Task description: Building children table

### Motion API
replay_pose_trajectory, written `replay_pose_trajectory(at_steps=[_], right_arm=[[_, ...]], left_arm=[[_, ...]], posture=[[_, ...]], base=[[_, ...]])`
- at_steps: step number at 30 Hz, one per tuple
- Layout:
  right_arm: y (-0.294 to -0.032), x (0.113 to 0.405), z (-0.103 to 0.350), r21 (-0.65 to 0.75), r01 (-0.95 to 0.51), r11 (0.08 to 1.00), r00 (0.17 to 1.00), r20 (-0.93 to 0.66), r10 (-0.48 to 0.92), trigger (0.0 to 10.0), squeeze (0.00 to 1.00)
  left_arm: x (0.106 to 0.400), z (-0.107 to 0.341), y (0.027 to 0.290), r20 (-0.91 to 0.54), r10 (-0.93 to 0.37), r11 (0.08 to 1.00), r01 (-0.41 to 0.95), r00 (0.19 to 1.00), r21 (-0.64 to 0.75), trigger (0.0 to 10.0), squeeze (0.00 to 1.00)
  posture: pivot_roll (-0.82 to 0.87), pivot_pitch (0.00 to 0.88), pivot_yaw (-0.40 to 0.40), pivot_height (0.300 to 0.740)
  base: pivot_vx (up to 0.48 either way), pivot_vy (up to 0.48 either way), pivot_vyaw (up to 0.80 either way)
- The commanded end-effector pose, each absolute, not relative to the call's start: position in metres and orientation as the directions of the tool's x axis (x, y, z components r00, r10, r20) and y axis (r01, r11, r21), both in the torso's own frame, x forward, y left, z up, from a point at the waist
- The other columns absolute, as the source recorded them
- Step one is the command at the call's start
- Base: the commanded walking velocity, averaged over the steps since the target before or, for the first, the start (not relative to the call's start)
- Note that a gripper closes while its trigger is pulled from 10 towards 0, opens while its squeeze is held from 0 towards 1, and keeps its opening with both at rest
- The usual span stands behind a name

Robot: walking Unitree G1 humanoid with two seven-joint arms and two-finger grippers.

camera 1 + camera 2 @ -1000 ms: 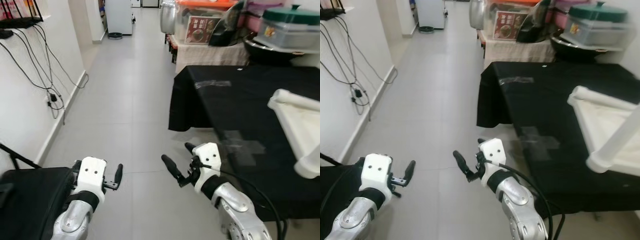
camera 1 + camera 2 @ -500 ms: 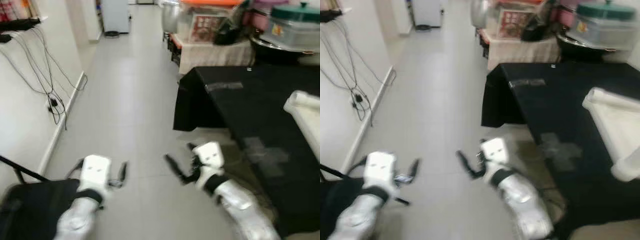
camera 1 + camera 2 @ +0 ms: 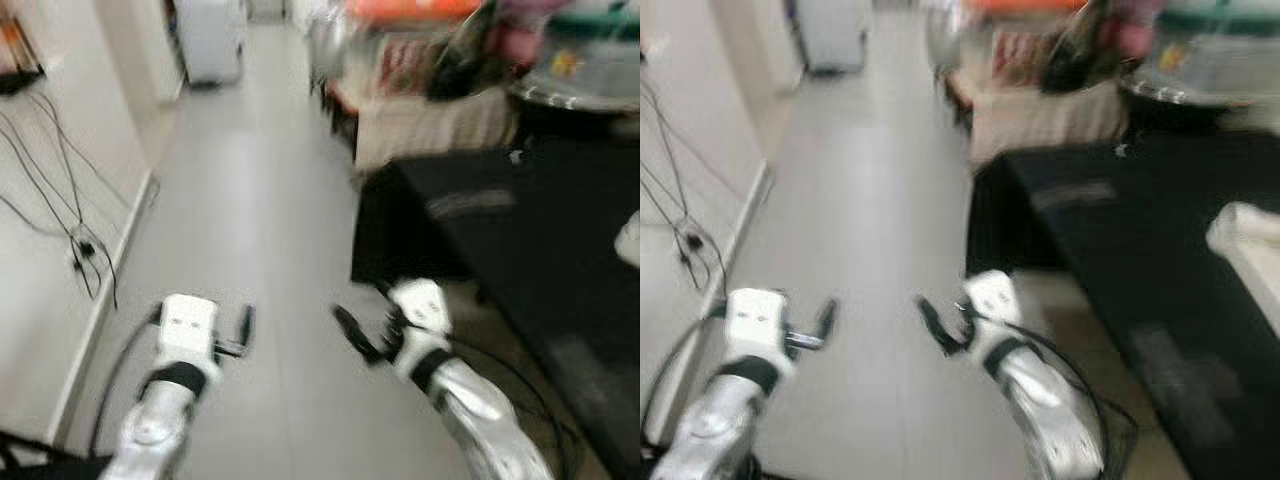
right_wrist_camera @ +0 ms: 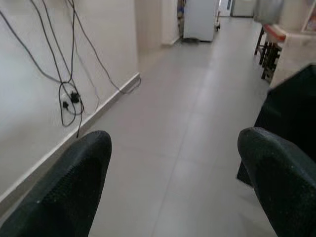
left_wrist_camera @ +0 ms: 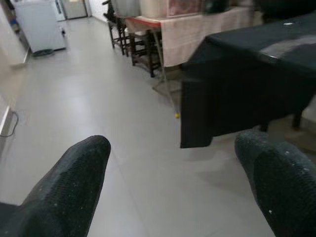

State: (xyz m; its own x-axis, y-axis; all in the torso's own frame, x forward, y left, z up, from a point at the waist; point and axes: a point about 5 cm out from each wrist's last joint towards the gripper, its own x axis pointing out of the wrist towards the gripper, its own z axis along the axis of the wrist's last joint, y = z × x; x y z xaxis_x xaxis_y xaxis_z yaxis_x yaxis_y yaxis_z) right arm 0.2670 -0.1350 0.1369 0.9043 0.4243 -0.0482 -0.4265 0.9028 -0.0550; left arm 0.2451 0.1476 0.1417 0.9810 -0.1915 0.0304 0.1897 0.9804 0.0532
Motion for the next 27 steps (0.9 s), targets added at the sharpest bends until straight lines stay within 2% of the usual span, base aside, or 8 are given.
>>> replay_pose_trajectory(at_steps=[1, 17, 27], right_arm=[[-0.126, 0.269, 0.139, -0.037, -0.455, 0.890, 0.890, -0.040, 0.453, 10.0, 0.00], [-0.116, 0.283, 0.192, -0.107, -0.507, 0.855, 0.848, 0.114, 0.517, 10.0, 0.00], [-0.121, 0.292, 0.204, -0.177, -0.437, 0.882, 0.879, 0.124, 0.461, 10.0, 0.00]], left_arm=[[0.246, 0.143, 0.157, 0.026, -0.165, 0.984, 0.163, 0.986, 0.067, 10.0, 0.00], [0.267, 0.192, 0.149, 0.182, -0.261, 0.965, 0.254, 0.948, 0.065, 10.0, 0.00], [0.266, 0.196, 0.139, 0.185, -0.347, 0.938, 0.342, 0.919, 0.061, 10.0, 0.00]], posture=[[-0.01, 0.042, -0.030, 0.740], [-0.02, 0.041, -0.022, 0.740], [-0.02, 0.039, -0.018, 0.740]], base=[[0.480, 0.000, -0.80], [0.475, 0.000, -0.80], [0.450, 0.000, -0.80]])
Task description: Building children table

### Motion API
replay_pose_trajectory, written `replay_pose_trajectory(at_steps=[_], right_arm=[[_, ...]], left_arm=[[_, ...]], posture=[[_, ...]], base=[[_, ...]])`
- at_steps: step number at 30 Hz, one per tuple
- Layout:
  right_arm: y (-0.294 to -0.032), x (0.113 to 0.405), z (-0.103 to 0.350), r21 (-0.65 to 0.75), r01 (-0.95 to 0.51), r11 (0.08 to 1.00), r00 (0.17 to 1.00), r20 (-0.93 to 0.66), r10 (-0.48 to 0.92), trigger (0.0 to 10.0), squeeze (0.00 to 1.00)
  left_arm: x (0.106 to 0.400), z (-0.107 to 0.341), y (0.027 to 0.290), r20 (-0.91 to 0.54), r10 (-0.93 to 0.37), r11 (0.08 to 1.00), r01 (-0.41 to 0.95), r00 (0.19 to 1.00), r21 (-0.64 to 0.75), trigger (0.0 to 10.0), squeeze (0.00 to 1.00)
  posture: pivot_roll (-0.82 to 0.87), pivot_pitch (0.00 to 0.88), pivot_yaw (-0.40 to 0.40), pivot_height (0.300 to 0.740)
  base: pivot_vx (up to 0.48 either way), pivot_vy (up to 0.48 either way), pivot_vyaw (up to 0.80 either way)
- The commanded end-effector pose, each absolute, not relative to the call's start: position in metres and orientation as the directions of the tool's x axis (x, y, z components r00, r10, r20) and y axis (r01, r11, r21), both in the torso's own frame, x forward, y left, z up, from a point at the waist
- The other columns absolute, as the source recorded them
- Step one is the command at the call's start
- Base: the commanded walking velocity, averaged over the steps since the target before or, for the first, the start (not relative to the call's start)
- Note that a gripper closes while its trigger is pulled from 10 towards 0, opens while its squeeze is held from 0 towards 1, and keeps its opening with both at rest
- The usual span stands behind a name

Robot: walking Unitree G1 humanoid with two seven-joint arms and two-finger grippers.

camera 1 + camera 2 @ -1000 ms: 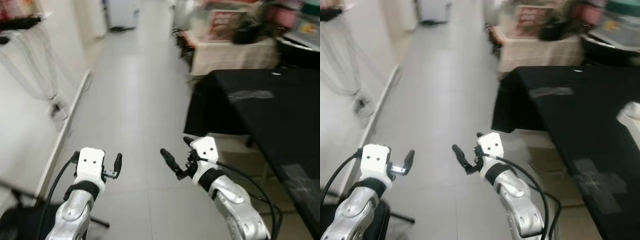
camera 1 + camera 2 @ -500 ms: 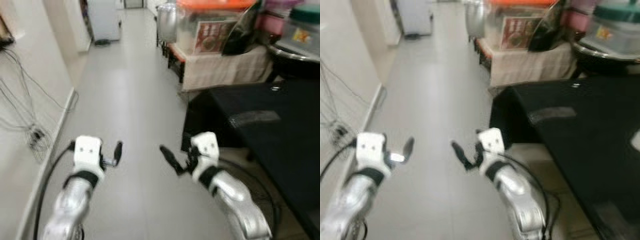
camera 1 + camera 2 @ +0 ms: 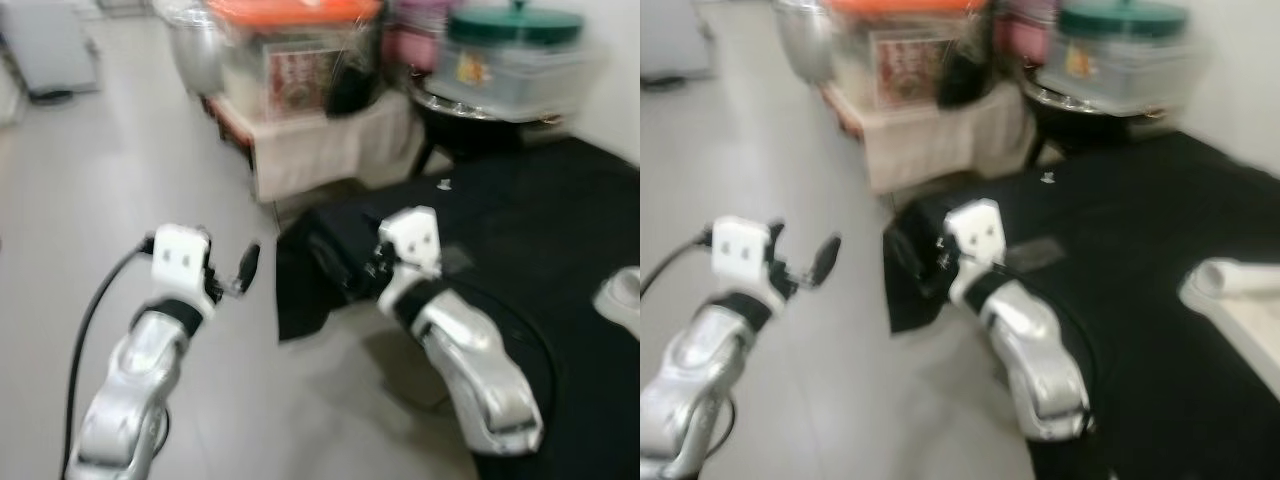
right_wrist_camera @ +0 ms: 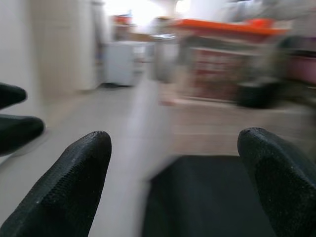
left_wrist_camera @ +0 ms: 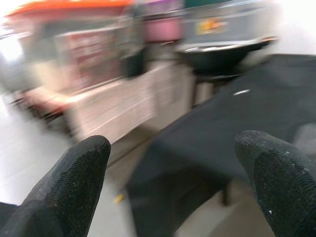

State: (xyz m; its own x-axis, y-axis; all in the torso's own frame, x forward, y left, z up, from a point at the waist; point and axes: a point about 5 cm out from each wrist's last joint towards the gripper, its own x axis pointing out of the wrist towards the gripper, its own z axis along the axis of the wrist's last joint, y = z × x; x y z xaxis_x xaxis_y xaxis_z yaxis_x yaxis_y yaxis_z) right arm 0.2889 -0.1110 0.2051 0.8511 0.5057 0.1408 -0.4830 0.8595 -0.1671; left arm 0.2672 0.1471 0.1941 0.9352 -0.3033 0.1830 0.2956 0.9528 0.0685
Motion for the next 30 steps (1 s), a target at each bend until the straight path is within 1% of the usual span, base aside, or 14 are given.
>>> replay_pose_trajectory(at_steps=[1, 8, 19, 20, 25, 26, 27, 28, 29, 30], right_arm=[[-0.121, 0.292, 0.204, -0.177, -0.437, 0.882, 0.879, 0.124, 0.461, 10.0, 0.00], [-0.125, 0.296, 0.205, -0.190, -0.404, 0.895, 0.896, 0.117, 0.429, 10.0, 0.00], [-0.130, 0.301, 0.203, -0.253, -0.340, 0.906, 0.922, 0.098, 0.373, 10.0, 0.00], [-0.135, 0.304, 0.203, -0.282, -0.306, 0.909, 0.936, 0.085, 0.342, 10.0, 0.00], [-0.147, 0.307, 0.202, -0.342, -0.268, 0.901, 0.952, 0.051, 0.302, 10.0, 0.00], [-0.153, 0.308, 0.202, -0.362, -0.254, 0.897, 0.958, 0.036, 0.286, 10.0, 0.00], [-0.165, 0.312, 0.204, -0.390, -0.219, 0.894, 0.969, 0.023, 0.248, 10.0, 0.00], [-0.165, 0.312, 0.204, -0.390, -0.219, 0.894, 0.969, 0.023, 0.248, 10.0, 0.00], [-0.176, 0.316, 0.205, -0.418, -0.184, 0.890, 0.978, 0.010, 0.208, 10.0, 0.00], [-0.180, 0.317, 0.206, -0.431, -0.168, 0.886, 0.982, 0.004, 0.188, 10.0, 0.00]], left_arm=[[0.266, 0.196, 0.139, 0.185, -0.347, 0.938, 0.342, 0.919, 0.061, 10.0, 0.00], [0.267, 0.194, 0.139, 0.163, -0.355, 0.935, 0.350, 0.920, 0.059, 10.0, 0.00], [0.263, 0.186, 0.130, 0.140, -0.391, 0.920, 0.387, 0.910, 0.057, 10.0, 0.00], [0.262, 0.180, 0.128, 0.117, -0.405, 0.914, 0.400, 0.907, 0.064, 10.0, 0.00], [0.258, 0.169, 0.128, 0.080, -0.415, 0.909, 0.410, 0.906, 0.074, 10.0, 0.00], [0.257, 0.166, 0.127, 0.070, -0.419, 0.907, 0.414, 0.905, 0.075, 10.0, 0.00], [0.255, 0.162, 0.126, 0.059, -0.424, 0.905, 0.419, 0.904, 0.077, 10.0, 0.00], [0.255, 0.162, 0.126, 0.059, -0.424, 0.905, 0.419, 0.904, 0.077, 10.0, 0.00], [0.254, 0.161, 0.125, 0.055, -0.427, 0.903, 0.422, 0.903, 0.080, 10.0, 0.00], [0.253, 0.161, 0.125, 0.055, -0.428, 0.902, 0.423, 0.902, 0.081, 10.0, 0.00]], posture=[[-0.02, 0.039, -0.018, 0.740], [-0.02, 0.034, -0.020, 0.740], [-0.02, 0.026, -0.022, 0.740], [-0.02, 0.030, -0.022, 0.740], [-0.02, 0.035, -0.023, 0.740], [-0.02, 0.037, -0.025, 0.740], [-0.03, 0.040, -0.028, 0.740], [-0.03, 0.040, -0.028, 0.740], [-0.03, 0.041, -0.030, 0.740], [-0.03, 0.042, -0.031, 0.740]], base=[[0.420, 0.000, -0.80], [0.000, 0.000, -0.80], [0.000, 0.000, -0.80], [0.000, 0.000, -0.80], [0.000, 0.000, -0.80], [0.000, 0.000, -0.80], [0.000, 0.000, -0.80], [0.000, 0.000, -0.80], [0.000, 0.000, -0.80], [0.000, 0.000, -0.80]])
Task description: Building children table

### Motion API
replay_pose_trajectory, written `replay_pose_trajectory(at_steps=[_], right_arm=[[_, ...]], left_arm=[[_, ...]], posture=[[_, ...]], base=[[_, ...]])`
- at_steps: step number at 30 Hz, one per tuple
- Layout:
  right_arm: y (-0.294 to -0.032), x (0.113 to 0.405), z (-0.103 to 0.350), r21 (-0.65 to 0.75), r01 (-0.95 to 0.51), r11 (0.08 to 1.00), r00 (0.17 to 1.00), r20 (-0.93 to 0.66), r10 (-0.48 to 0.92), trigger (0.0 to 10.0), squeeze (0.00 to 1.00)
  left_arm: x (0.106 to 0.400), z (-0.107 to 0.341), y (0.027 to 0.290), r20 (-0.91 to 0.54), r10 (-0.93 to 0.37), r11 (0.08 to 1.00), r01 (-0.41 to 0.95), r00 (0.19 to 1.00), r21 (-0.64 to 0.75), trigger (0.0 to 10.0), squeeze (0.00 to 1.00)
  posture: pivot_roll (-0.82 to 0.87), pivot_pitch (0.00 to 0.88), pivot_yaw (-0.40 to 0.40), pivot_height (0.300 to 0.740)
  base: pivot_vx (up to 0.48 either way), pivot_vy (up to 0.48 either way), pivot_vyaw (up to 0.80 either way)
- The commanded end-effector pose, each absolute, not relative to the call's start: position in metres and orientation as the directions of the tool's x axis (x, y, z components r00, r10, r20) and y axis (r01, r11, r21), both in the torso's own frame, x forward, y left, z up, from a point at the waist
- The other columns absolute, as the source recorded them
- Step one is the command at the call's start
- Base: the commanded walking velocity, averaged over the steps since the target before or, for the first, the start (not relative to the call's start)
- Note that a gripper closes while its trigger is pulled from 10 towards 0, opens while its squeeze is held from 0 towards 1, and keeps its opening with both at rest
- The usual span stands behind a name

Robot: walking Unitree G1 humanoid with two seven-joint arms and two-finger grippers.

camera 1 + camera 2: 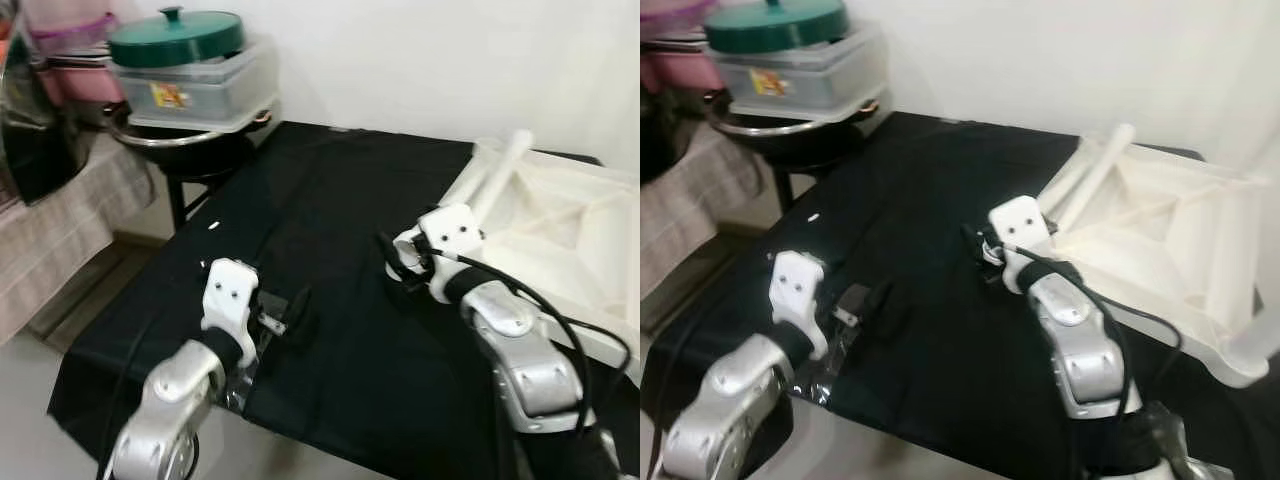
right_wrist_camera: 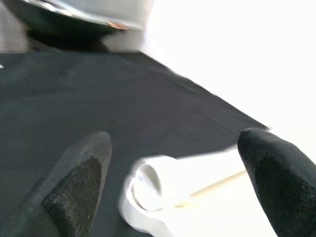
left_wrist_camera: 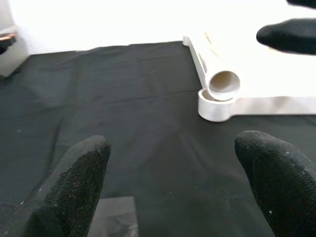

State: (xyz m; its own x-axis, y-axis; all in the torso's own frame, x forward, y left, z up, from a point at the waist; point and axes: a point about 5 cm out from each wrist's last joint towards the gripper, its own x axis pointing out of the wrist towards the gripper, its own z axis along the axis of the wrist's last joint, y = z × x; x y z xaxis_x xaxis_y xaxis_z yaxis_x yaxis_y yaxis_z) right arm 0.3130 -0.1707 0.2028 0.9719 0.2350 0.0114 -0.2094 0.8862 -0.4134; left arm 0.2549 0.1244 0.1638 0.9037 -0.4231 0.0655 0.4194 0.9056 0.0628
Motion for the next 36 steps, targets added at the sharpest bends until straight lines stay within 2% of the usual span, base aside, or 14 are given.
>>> replay_pose_trajectory(at_steps=[1, 5, 10, 12, 13, 14, 19, 21, 28, 33, 36], right_arm=[[-0.180, 0.317, 0.206, -0.431, -0.168, 0.886, 0.982, 0.004, 0.188, 10.0, 0.00], [-0.198, 0.324, 0.201, -0.462, -0.168, 0.871, 0.986, -0.070, 0.154, 10.0, 0.00], [-0.199, 0.328, 0.193, -0.455, -0.237, 0.858, 0.971, -0.139, 0.195, 10.0, 0.00], [-0.200, 0.333, 0.183, -0.421, -0.339, 0.841, 0.938, -0.223, 0.266, 10.0, 0.00], [-0.200, 0.333, 0.183, -0.421, -0.339, 0.841, 0.938, -0.223, 0.266, 10.0, 0.00], [-0.204, 0.338, 0.175, -0.415, -0.408, 0.813, 0.905, -0.300, 0.302, 10.0, 0.00], [-0.216, 0.342, 0.168, -0.424, -0.490, 0.761, 0.849, -0.430, 0.307, 10.0, 0.00], [-0.231, 0.347, 0.170, -0.415, -0.510, 0.753, 0.819, -0.503, 0.278, 10.0, 0.00], [-0.257, 0.360, 0.188, -0.383, -0.510, 0.770, 0.793, -0.556, 0.249, 10.0, 0.00], [-0.259, 0.363, 0.190, -0.336, -0.539, 0.772, 0.768, -0.572, 0.287, 10.0, 0.00], [-0.252, 0.363, 0.183, -0.269, -0.614, 0.742, 0.707, -0.606, 0.365, 10.0, 0.00]], left_arm=[[0.253, 0.161, 0.125, 0.055, -0.428, 0.902, 0.423, 0.902, 0.081, 10.0, 0.00], [0.251, 0.161, 0.122, 0.067, -0.437, 0.899, 0.432, 0.897, 0.076, 10.0, 0.00], [0.249, 0.160, 0.122, 0.077, -0.436, 0.900, 0.431, 0.897, 0.071, 10.0, 0.00], [0.248, 0.158, 0.123, 0.070, -0.422, 0.906, 0.417, 0.904, 0.076, 10.0, 0.00], [0.248, 0.158, 0.123, 0.070, -0.422, 0.906, 0.417, 0.904, 0.076, 10.0, 0.00], [0.247, 0.157, 0.123, 0.068, -0.418, 0.907, 0.414, 0.906, 0.075, 10.0, 0.00], [0.244, 0.156, 0.123, 0.057, -0.422, 0.905, 0.417, 0.905, 0.090, 10.0, 0.00], [0.240, 0.155, 0.125, 0.051, -0.421, 0.905, 0.417, 0.905, 0.080, 10.0, 0.00], [0.229, 0.154, 0.125, 0.035, -0.423, 0.905, 0.420, 0.906, 0.065, 10.0, 0.00], [0.225, 0.154, 0.125, 0.026, -0.425, 0.904, 0.423, 0.905, 0.063, 10.0, 0.00], [0.222, 0.155, 0.127, 0.023, -0.425, 0.904, 0.423, 0.905, 0.065, 10.0, 0.00]], posture=[[-0.03, 0.042, -0.031, 0.740], [-0.03, 0.048, -0.036, 0.740], [-0.03, 0.053, -0.037, 0.740], [-0.02, 0.060, -0.033, 0.740], [-0.02, 0.060, -0.033, 0.740], [-0.01, 0.069, -0.034, 0.740], [0.00, 0.075, -0.037, 0.740], [0.00, 0.095, -0.038, 0.740], [0.01, 0.130, -0.035, 0.740], [0.01, 0.147, -0.032, 0.740], [0.02, 0.164, -0.028, 0.740]], base=[[0.000, 0.000, -0.80], [0.000, 0.000, -0.80], [0.000, 0.000, -0.80], [0.000, 0.000, 0.00], [0.000, 0.000, 0.00], [0.000, 0.000, 0.00], [0.000, 0.000, 0.00], [0.000, 0.000, 0.00], [0.000, 0.000, 0.00], [0.000, 0.000, 0.00], [0.000, 0.000, 0.00]])
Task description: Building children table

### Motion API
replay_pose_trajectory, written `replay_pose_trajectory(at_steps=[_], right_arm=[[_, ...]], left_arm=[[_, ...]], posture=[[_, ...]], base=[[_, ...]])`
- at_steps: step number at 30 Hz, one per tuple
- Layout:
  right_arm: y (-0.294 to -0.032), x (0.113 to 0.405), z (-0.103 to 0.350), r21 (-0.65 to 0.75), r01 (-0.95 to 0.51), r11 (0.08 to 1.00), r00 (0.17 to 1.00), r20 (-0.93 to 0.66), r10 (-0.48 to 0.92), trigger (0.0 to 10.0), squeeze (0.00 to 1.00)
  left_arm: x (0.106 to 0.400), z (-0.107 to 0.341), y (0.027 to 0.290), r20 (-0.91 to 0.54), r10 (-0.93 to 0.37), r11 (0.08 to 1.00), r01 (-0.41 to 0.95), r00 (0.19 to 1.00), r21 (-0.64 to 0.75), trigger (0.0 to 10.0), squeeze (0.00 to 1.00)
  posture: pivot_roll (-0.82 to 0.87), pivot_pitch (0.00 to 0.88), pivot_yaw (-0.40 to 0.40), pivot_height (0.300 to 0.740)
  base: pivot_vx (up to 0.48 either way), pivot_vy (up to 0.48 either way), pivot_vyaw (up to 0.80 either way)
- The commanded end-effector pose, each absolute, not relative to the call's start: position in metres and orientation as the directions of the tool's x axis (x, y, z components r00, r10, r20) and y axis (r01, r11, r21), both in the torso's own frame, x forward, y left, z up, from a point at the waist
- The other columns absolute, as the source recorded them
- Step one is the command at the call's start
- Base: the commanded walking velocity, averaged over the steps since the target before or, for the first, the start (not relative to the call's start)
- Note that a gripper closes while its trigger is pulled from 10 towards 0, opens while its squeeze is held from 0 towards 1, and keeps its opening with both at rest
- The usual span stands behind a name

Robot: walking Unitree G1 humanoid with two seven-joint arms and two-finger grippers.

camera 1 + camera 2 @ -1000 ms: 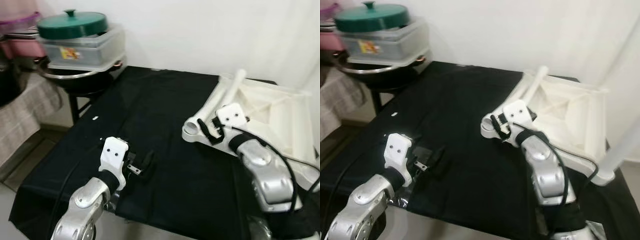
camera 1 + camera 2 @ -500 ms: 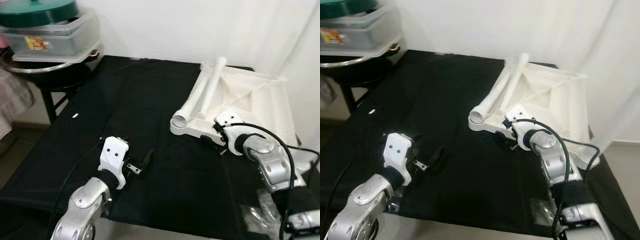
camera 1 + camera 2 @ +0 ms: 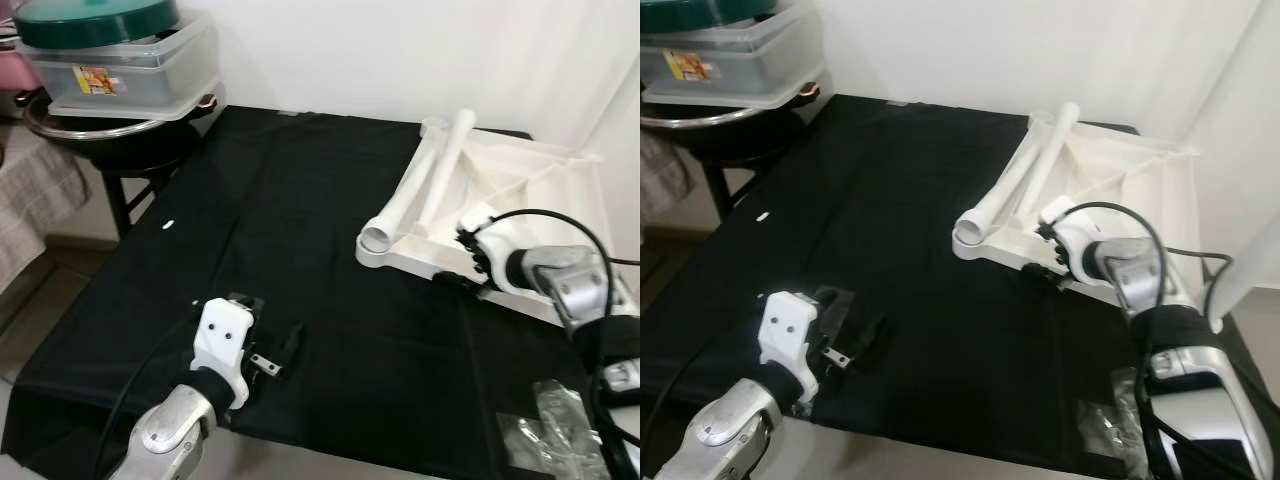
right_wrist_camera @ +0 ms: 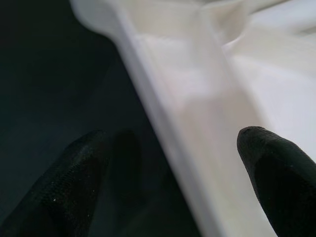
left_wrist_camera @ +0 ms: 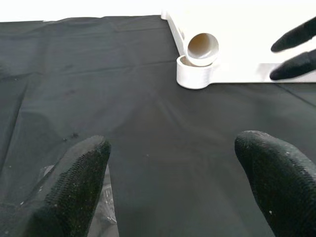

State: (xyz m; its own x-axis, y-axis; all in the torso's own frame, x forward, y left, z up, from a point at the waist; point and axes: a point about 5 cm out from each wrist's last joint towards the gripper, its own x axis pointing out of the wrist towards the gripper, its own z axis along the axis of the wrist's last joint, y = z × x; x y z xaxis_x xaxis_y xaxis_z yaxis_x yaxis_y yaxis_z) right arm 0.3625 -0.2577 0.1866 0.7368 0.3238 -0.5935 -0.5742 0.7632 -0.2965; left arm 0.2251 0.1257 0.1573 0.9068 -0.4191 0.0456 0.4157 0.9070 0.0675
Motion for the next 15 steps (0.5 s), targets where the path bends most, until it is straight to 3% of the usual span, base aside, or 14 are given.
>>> replay_pose_trajectory(at_steps=[1, 6, 15], right_arm=[[-0.2494, 0.3628, 0.1814, -0.253, -0.634, 0.731, 0.689, -0.614, 0.385, 10.0, 0.00], [-0.2449, 0.3655, 0.1744, -0.235, -0.668, 0.706, 0.650, -0.646, 0.400, 10.0, 0.00], [-0.2484, 0.3712, 0.1774, -0.266, -0.648, 0.714, 0.671, -0.642, 0.371, 10.0, 0.00]], left_arm=[[0.2216, 0.1556, 0.1274, 0.022, -0.424, 0.904, 0.422, 0.905, 0.065, 10.0, 0.00], [0.2194, 0.1574, 0.1279, 0.017, -0.422, 0.905, 0.420, 0.906, 0.066, 10.0, 0.00], [0.2164, 0.1580, 0.1283, 0.008, -0.419, 0.906, 0.418, 0.908, 0.065, 10.0, 0.00]], posture=[[0.02, 0.166, -0.028, 0.740], [0.02, 0.176, -0.029, 0.740], [0.03, 0.185, -0.033, 0.740]], base=[[0.000, 0.000, 0.00], [0.000, 0.000, 0.00], [0.000, 0.000, 0.00]])
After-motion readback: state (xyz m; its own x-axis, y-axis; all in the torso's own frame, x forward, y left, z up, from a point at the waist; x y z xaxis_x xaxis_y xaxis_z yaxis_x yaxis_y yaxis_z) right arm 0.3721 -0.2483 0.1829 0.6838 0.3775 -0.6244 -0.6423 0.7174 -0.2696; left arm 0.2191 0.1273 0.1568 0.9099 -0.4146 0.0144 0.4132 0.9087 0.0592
